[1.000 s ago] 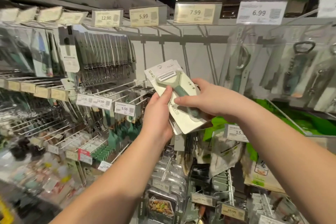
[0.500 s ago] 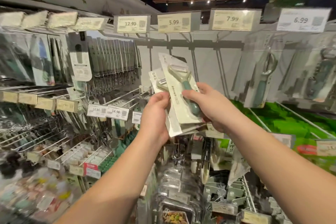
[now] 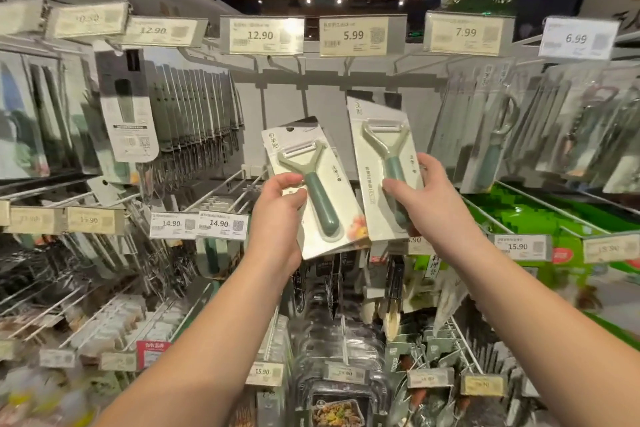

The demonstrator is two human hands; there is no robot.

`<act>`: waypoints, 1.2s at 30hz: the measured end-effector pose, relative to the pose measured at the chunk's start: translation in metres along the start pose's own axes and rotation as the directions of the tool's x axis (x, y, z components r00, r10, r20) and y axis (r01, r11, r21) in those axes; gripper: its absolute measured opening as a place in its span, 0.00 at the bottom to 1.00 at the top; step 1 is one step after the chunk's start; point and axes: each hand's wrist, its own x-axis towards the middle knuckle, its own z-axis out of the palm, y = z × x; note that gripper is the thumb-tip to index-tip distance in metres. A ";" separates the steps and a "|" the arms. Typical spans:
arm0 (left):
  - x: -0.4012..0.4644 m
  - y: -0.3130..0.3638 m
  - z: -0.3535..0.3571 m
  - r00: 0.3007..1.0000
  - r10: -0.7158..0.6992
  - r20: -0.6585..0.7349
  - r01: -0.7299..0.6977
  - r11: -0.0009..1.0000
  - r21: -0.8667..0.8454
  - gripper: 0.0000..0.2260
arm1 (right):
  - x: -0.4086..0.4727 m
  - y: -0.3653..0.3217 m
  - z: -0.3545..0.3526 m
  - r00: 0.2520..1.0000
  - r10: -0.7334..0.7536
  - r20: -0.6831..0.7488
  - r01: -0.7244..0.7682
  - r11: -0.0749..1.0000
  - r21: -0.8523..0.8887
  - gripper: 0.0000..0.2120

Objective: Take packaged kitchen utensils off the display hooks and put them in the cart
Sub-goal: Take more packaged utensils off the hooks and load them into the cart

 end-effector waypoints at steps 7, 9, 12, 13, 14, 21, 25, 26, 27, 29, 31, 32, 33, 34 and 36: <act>0.003 0.004 -0.007 0.996 -0.034 0.078 0.034 0.999 -0.004 0.10 | -0.011 0.006 -0.002 0.984 -0.056 -0.167 0.043 0.996 -0.077 0.35; 0.003 0.004 -0.008 0.993 -0.047 0.110 0.048 0.999 -0.002 0.10 | -0.011 0.009 -0.004 0.979 -0.045 -0.197 0.029 0.996 -0.084 0.37; 0.005 0.005 -0.010 0.988 -0.061 0.139 0.061 0.998 0.001 0.10 | -0.009 0.010 -0.008 0.967 -0.055 -0.250 0.028 0.994 -0.108 0.40; 0.005 0.005 -0.010 0.988 -0.061 0.143 0.062 0.998 -0.005 0.09 | -0.008 0.010 -0.010 0.963 -0.054 -0.263 0.025 0.993 -0.113 0.40; 0.005 0.006 -0.010 0.987 -0.061 0.150 0.064 0.998 -0.015 0.10 | -0.007 0.009 -0.011 0.961 -0.055 -0.273 0.024 0.993 -0.117 0.40; 0.002 0.007 -0.010 0.978 -0.063 0.198 0.068 0.998 -0.019 0.09 | 0.001 0.002 -0.018 0.938 -0.070 -0.340 0.048 0.996 -0.072 0.45; 0.004 0.009 -0.005 0.975 -0.046 0.216 0.054 0.998 -0.029 0.10 | 0.004 0.002 -0.019 0.931 -0.083 -0.355 0.062 0.996 -0.071 0.44; 0.004 0.009 -0.003 0.974 -0.039 0.224 0.047 0.999 -0.028 0.10 | 0.006 0.002 -0.020 0.930 -0.087 -0.357 0.065 0.995 -0.073 0.44; 0.004 0.009 -0.002 0.972 -0.036 0.232 0.043 0.999 -0.025 0.10 | 0.007 0.002 -0.021 0.928 -0.090 -0.361 0.068 0.995 -0.072 0.44; 0.005 0.008 0.001 0.969 -0.033 0.246 0.042 0.999 -0.032 0.10 | 0.010 0.002 -0.024 0.925 -0.092 -0.370 0.072 0.995 -0.069 0.45; 0.006 0.007 0.004 0.967 -0.028 0.252 0.041 0.998 -0.047 0.10 | 0.013 0.003 -0.028 0.925 -0.098 -0.368 0.072 0.994 -0.084 0.45; 0.007 0.006 0.006 0.967 -0.023 0.252 0.038 0.998 -0.054 0.10 | 0.015 0.004 -0.030 0.928 -0.100 -0.359 0.071 0.993 -0.093 0.45; 0.008 0.005 0.007 0.968 -0.018 0.249 0.033 0.998 -0.057 0.11 | 0.018 0.005 -0.031 0.931 -0.098 -0.351 0.068 0.993 -0.096 0.45; 0.009 0.004 0.007 0.970 -0.013 0.243 0.028 0.998 -0.058 0.11 | 0.020 0.006 -0.033 0.934 -0.096 -0.344 0.066 0.993 -0.096 0.45; 0.011 0.003 0.009 0.973 -0.007 0.232 0.021 0.998 -0.059 0.11 | 0.026 0.010 -0.036 0.935 -0.094 -0.341 0.062 0.993 -0.105 0.43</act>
